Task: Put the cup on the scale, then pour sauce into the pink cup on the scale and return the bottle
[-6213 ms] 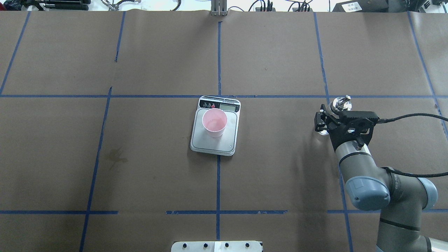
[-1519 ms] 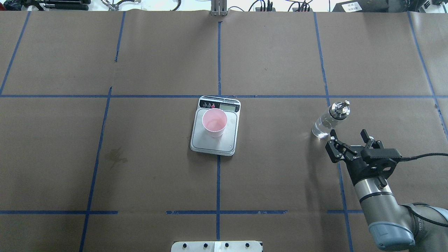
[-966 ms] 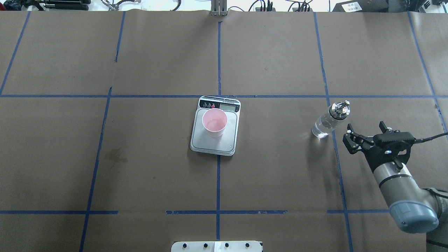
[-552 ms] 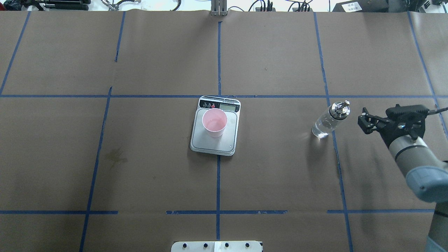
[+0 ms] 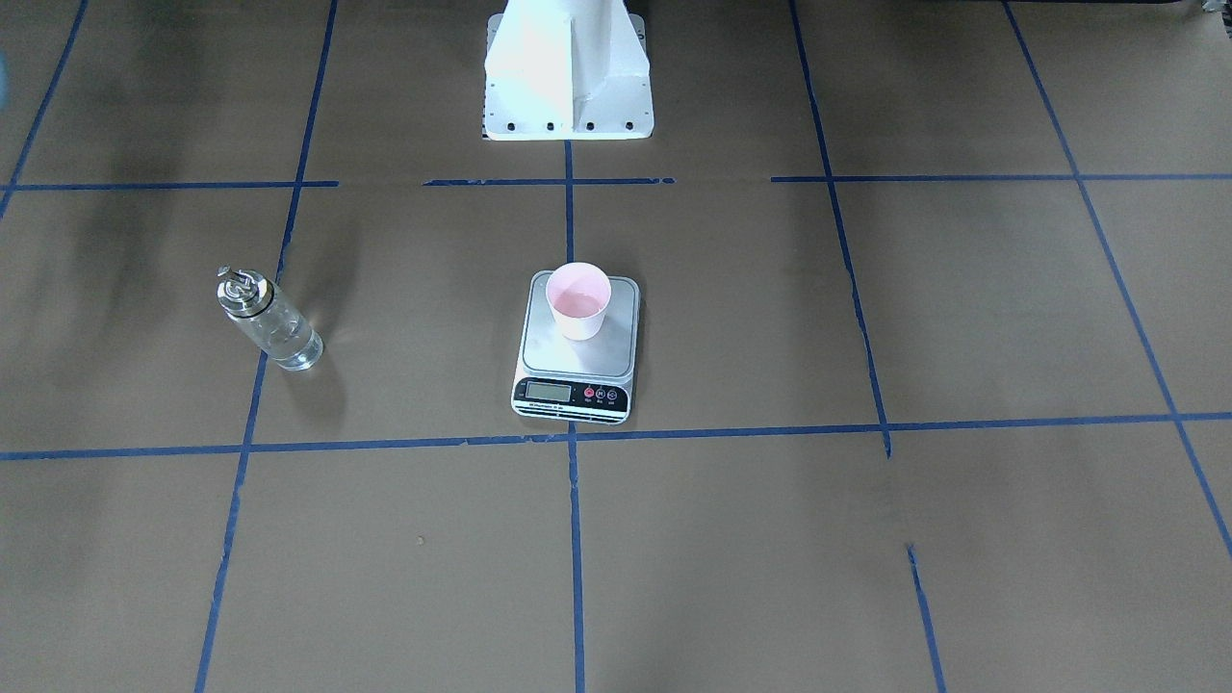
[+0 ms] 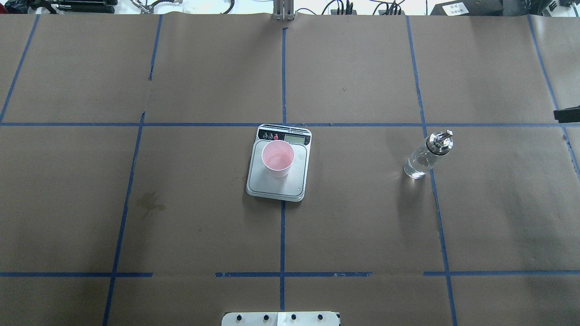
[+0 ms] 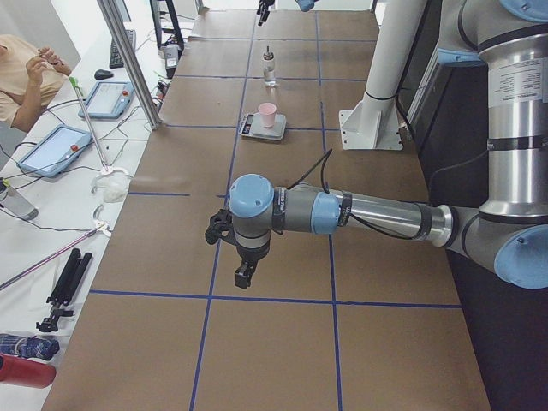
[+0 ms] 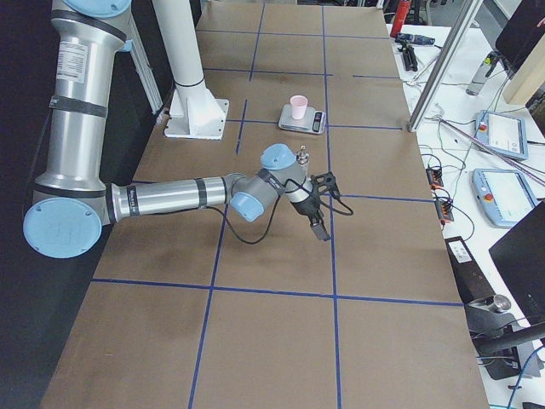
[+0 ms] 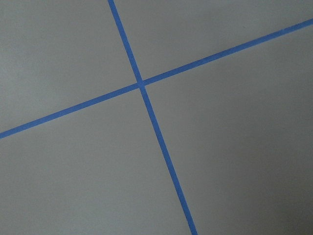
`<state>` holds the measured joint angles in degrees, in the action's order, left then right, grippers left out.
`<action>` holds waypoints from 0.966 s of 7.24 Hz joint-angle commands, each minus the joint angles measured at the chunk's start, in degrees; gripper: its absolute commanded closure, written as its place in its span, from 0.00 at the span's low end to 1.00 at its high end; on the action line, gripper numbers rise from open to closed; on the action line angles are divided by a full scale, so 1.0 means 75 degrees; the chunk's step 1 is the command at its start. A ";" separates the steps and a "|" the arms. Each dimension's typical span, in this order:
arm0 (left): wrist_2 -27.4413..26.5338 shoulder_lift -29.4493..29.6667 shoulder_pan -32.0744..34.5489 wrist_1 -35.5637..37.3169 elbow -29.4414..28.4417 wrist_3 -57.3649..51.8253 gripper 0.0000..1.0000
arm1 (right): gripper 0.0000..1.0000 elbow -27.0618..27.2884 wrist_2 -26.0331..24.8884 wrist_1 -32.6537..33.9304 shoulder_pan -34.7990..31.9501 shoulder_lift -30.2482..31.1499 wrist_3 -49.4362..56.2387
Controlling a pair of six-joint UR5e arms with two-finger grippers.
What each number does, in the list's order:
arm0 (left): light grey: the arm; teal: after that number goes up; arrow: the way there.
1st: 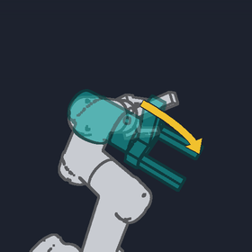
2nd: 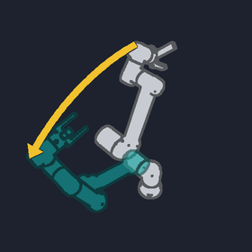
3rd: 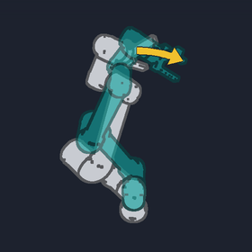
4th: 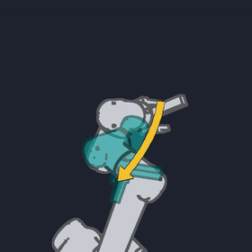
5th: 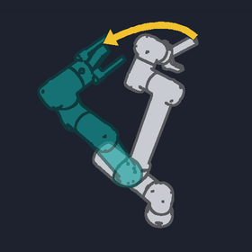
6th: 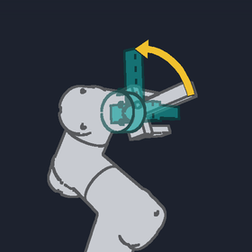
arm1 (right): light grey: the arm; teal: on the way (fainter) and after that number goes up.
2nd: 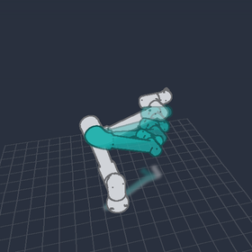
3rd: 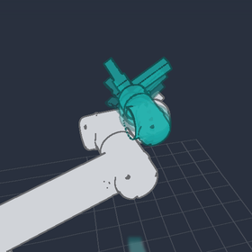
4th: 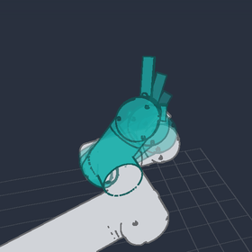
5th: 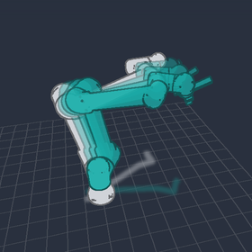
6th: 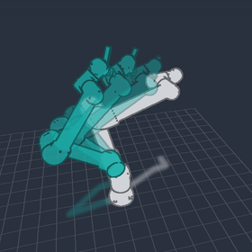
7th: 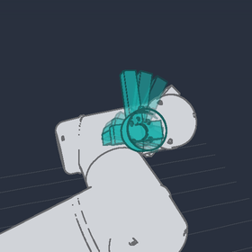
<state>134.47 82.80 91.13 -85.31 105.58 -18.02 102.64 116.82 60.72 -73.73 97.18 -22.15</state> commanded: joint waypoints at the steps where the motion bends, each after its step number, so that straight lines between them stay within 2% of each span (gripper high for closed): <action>1: 0.0000 -0.0036 -0.0010 -0.0015 -0.0061 0.0000 0.00 | 0.00 -0.0069 0.1509 0.3734 -0.1883 -0.0627 0.3850; 2: 0.0011 -0.0036 -0.0010 -0.0016 -0.0085 -0.0012 0.00 | 0.00 -0.0092 0.1556 0.4575 -0.2051 -0.0456 0.4111; 3: 0.0011 -0.0094 -0.0010 -0.0027 -0.0097 -0.0023 0.00 | 0.00 -0.0104 0.1592 0.4560 -0.2053 -0.0071 0.4113; 5: 0.0000 -0.0106 -0.0010 -0.0039 -0.0085 -0.0024 0.00 | 0.00 -0.0174 0.1802 0.4572 -0.2205 0.0085 0.4078; 7: -0.0024 -0.0129 -0.0010 -0.0004 -0.0120 -0.0024 0.00 | 0.00 -0.0291 0.2922 0.4560 -0.2205 0.0073 0.4136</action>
<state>134.40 81.93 91.06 -85.50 104.82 -18.19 100.93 133.80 94.89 -90.20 97.66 8.56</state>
